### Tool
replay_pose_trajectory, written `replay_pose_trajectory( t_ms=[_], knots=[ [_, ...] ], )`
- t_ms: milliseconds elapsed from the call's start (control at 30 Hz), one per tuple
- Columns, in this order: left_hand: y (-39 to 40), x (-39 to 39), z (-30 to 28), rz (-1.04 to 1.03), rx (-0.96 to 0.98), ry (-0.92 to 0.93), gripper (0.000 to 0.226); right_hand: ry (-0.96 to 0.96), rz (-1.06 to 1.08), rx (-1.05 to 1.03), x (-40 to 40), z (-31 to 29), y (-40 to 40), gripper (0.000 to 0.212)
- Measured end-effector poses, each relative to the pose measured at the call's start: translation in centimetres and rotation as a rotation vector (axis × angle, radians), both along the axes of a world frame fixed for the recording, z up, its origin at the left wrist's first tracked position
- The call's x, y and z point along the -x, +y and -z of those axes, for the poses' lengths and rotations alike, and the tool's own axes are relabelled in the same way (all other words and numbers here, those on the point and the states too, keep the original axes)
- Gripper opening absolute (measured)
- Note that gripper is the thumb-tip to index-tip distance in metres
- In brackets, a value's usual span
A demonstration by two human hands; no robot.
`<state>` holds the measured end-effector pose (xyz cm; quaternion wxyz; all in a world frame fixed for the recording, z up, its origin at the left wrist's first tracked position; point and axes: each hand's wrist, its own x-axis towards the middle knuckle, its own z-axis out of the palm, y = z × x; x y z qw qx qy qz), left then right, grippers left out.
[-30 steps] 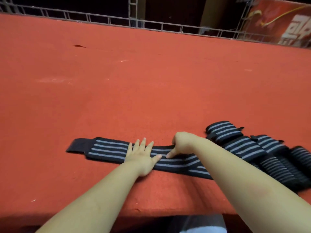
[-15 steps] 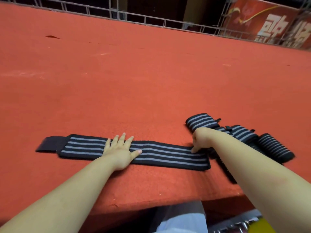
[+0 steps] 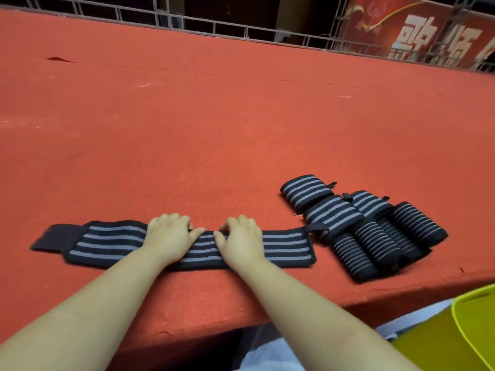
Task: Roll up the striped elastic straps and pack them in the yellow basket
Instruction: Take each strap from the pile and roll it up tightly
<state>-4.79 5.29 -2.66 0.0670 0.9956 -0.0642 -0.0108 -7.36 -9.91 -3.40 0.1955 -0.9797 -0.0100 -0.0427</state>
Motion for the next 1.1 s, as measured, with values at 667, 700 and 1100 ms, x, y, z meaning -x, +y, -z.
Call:
replay_pose_trajectory(
  t_ms=[667, 700, 1100],
  knots=[
    [6.1, 0.8, -0.9, 0.018, -0.25, -0.051, 0.055, 0.178, -0.054, 0.401, -1.6, -4.0, -4.5, 0.059],
    [5.9, 0.8, -0.9, 0.017, -0.23, -0.041, 0.055, 0.171, -0.056, 0.453, -2.1, -4.7, -5.3, 0.058],
    [4.2, 1.9, 0.3, 0.025, 0.073, -0.137, 0.041, 0.092, -0.03, 0.746, -3.2, -5.0, -7.9, 0.051]
  ],
)
